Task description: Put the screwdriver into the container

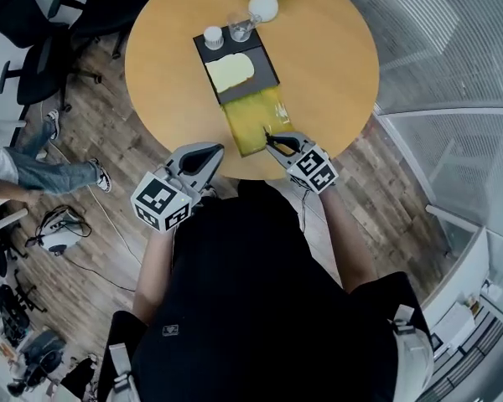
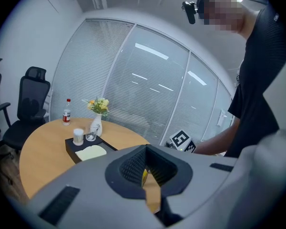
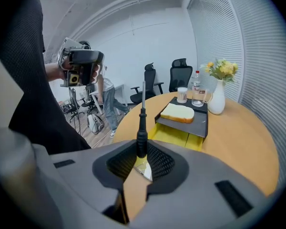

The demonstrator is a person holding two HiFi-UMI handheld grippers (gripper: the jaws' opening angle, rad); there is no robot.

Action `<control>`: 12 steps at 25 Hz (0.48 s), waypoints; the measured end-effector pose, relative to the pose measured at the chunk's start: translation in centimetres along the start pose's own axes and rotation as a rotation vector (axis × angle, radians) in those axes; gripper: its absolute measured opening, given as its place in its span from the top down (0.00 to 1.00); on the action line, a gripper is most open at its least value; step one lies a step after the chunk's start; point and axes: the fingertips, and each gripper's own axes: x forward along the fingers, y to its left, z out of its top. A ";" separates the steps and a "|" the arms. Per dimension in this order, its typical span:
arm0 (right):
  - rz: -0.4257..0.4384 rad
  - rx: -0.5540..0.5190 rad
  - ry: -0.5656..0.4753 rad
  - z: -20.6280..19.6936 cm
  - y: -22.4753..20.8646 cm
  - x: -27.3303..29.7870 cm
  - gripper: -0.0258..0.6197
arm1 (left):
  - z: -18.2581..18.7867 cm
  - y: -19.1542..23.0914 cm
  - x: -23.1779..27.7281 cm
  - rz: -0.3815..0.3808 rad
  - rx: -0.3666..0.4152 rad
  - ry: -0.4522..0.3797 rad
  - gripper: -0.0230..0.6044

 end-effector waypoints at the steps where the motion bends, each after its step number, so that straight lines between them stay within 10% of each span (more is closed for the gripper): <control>1: 0.010 -0.006 0.011 -0.2 -0.3 0.3 0.87 | -0.1 0.0 0.1 0.010 -0.005 0.000 0.96; 12: 0.137 -0.079 0.198 -4.3 -4.0 5.3 0.87 | -1.0 0.8 0.3 0.134 -0.045 -0.007 0.96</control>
